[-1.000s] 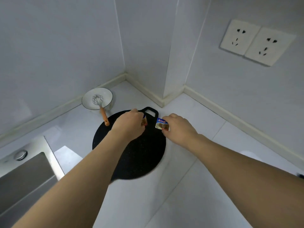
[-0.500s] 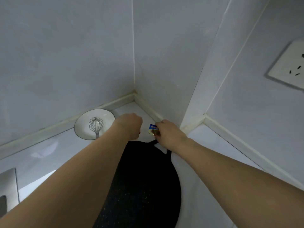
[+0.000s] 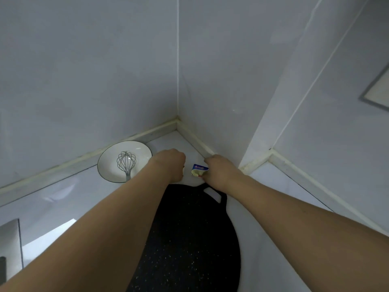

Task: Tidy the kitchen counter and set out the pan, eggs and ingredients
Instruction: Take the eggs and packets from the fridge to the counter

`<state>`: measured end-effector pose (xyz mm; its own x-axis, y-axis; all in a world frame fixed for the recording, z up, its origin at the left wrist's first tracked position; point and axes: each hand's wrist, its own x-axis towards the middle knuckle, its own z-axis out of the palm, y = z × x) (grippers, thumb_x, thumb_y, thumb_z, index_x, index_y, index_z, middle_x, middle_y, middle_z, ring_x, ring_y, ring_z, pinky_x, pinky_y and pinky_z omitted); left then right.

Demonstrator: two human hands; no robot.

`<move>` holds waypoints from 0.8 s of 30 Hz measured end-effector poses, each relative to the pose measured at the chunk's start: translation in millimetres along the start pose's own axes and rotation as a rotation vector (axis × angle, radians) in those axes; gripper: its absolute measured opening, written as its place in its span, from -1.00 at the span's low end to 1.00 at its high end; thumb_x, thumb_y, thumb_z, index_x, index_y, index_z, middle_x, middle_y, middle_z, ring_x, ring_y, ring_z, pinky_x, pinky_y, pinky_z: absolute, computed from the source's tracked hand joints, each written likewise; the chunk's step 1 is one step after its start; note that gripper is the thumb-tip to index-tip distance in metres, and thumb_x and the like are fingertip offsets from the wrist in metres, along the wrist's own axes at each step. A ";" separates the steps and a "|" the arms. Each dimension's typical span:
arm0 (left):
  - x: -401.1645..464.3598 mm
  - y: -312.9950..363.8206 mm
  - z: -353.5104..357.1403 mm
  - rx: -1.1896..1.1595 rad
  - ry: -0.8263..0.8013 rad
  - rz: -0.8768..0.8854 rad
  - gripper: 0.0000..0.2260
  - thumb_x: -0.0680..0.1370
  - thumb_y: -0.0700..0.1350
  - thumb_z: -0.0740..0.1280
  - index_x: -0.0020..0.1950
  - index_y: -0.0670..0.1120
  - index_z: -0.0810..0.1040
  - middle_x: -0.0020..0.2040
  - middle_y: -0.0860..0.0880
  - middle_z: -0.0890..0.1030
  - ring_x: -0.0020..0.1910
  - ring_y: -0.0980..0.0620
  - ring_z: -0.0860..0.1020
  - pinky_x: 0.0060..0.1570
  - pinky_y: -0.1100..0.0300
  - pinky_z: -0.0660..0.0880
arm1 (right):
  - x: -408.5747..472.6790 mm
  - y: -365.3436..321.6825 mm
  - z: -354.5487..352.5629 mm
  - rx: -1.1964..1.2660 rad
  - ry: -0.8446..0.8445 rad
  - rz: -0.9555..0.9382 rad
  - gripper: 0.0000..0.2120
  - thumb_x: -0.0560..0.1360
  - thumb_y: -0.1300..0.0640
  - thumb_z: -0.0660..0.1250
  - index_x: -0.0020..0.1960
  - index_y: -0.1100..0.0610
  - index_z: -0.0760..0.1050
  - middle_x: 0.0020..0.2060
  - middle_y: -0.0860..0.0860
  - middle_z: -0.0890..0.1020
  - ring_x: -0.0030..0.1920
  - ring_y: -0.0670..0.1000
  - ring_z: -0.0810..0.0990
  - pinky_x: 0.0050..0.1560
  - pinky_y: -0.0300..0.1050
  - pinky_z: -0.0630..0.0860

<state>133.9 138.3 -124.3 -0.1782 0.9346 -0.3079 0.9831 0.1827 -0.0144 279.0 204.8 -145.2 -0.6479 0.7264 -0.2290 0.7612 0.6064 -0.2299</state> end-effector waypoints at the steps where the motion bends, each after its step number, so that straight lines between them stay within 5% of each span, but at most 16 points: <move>1: -6.3 3.3 -5.6 -0.008 0.010 0.004 -0.68 0.57 -0.07 0.26 0.28 -0.17 0.42 0.24 -0.16 0.45 0.20 -0.14 0.48 0.15 0.04 0.46 | -10.9 0.6 -7.4 0.020 0.014 0.003 -0.72 0.56 0.08 0.26 0.20 0.22 0.44 0.17 0.17 0.45 0.13 0.12 0.48 -0.01 -0.15 0.39; 12: -87.5 92.8 -30.5 -0.088 0.180 0.153 -0.73 0.63 -0.03 0.14 0.26 -0.14 0.41 0.24 -0.08 0.45 0.22 -0.09 0.44 -0.03 0.10 0.36 | -168.5 34.6 -51.8 0.216 0.125 0.097 -0.49 0.60 0.03 0.19 0.50 0.14 0.20 0.43 0.03 0.29 0.40 0.00 0.30 0.36 -0.22 0.22; 24: -200.3 275.3 -40.2 -0.131 0.149 0.451 -0.65 0.61 -0.04 0.16 0.36 -0.16 0.39 0.34 -0.08 0.41 0.25 -0.10 0.46 0.20 -0.01 0.45 | -427.2 110.8 -61.6 0.269 0.261 0.473 -0.49 0.59 0.04 0.19 0.50 0.10 0.19 0.45 -0.01 0.26 0.38 0.00 0.33 0.32 -0.19 0.30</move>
<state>438.6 13.7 -28.3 0.2499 0.9613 -0.1162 0.9518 -0.2219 0.2116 641.8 -18.4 -14.6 -0.1864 0.9735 -0.1325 0.9093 0.1199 -0.3984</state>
